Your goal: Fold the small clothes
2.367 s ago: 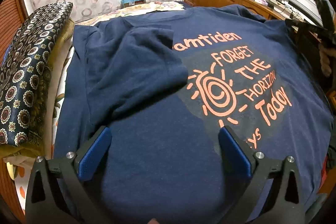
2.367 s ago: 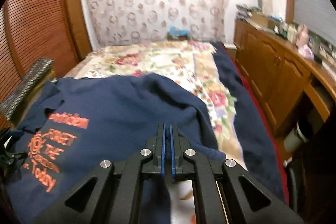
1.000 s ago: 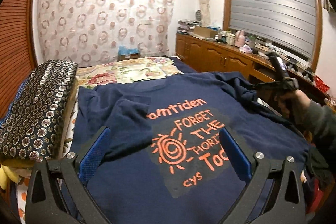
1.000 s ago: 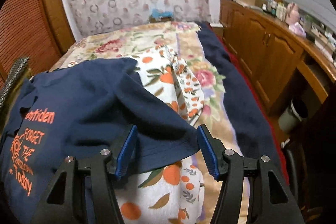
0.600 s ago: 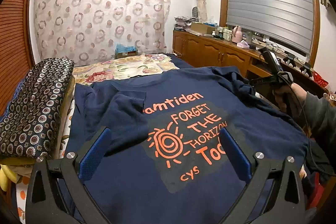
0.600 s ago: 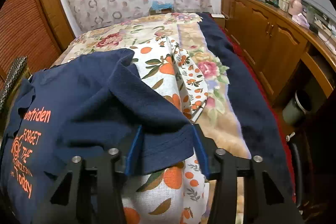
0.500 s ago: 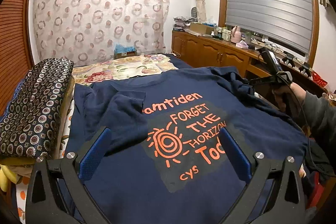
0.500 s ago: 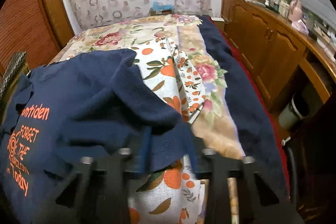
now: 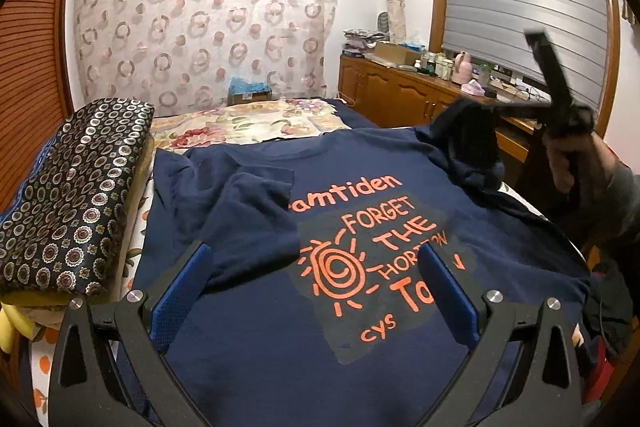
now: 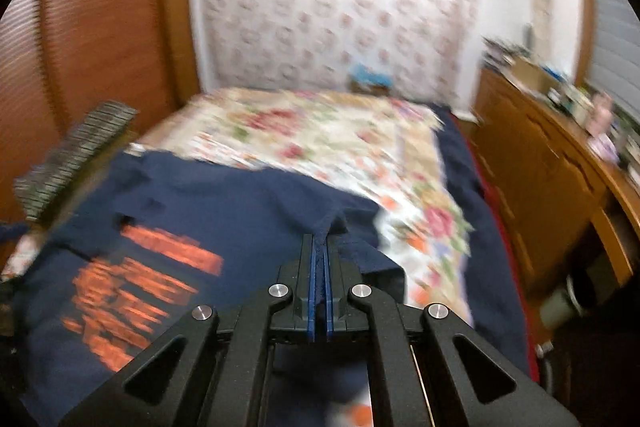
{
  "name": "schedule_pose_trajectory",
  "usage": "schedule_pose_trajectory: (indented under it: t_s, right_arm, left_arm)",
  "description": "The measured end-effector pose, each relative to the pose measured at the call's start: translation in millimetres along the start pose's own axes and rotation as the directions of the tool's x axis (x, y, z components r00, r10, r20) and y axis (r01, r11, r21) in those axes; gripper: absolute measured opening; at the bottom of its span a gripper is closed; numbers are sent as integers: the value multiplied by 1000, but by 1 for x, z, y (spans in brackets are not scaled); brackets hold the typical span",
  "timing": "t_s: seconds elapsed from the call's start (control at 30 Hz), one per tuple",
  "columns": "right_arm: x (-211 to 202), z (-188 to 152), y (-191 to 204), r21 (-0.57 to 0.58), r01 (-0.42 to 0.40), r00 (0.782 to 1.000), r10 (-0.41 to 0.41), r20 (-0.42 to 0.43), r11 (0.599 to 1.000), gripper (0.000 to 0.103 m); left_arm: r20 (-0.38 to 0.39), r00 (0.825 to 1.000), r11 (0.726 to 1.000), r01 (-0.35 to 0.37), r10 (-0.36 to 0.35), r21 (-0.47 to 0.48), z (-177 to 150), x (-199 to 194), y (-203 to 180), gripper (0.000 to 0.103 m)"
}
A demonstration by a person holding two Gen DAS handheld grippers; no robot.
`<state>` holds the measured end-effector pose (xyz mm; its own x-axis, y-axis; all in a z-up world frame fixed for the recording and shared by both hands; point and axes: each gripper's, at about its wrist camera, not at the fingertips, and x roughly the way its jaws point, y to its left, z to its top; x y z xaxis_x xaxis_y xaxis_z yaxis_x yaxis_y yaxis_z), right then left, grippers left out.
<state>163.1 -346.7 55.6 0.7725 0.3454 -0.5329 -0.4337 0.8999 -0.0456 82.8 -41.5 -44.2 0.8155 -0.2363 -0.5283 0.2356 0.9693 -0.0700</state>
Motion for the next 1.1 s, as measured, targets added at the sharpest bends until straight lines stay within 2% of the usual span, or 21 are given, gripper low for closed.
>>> schedule_pose_trajectory:
  t_s: [0.07,0.13,0.17,0.2,0.23,0.27,0.37,0.6,0.83,1.03,1.07,1.1]
  right_arm:
    - [-5,13,27,-46,-19,999,20,28,999,3]
    - [-8,24,49,-85,-18,999,22,48,996,10]
    - [-9,26,55,-98,-33,998,38,53,995,22]
    - [-10,29,61,-114,-44,997,50,55,993,43]
    - [-10,29,64,-122,-43,997,50,55,992,52]
    - [-12,27,65,-122,-42,997,50,57,992,56]
    - [-8,17,50,-109,-34,999,37,33,993,56]
    - [15,-18,13,-8,16,994,-17,-109,1000,56]
    - [8,-42,3,60,-19,991,27,-133,998,56]
    - [10,-55,-5,52,-10,987,18,-158,999,56]
    - [12,-55,-4,52,-13,987,21,-160,999,44]
    - [13,-55,-2,50,-21,987,29,-159,999,15]
  left_arm:
    - [-1,1000,1000,-1,1,-4,0,-1,1,103]
    - [-1,1000,1000,-3,3,-3,-1,-1,3,103]
    - [0,1000,1000,-6,6,-2,-1,-3,3,103]
    - [1,1000,1000,-6,6,-3,-1,-3,4,103]
    - [2,1000,1000,-5,5,-6,-1,-4,5,103]
    - [4,1000,1000,-3,3,-10,-1,-4,6,103]
    - [4,1000,1000,0,0,-17,-2,-3,8,103]
    - [-6,1000,1000,6,-6,-14,-6,0,7,103]
    - [-12,1000,1000,10,-10,-22,-8,2,7,103]
    - [-21,1000,1000,10,-10,-20,-10,4,7,103]
    - [-21,1000,1000,9,-9,-20,-10,4,7,103]
    - [-21,1000,1000,8,-8,-20,-10,3,8,103]
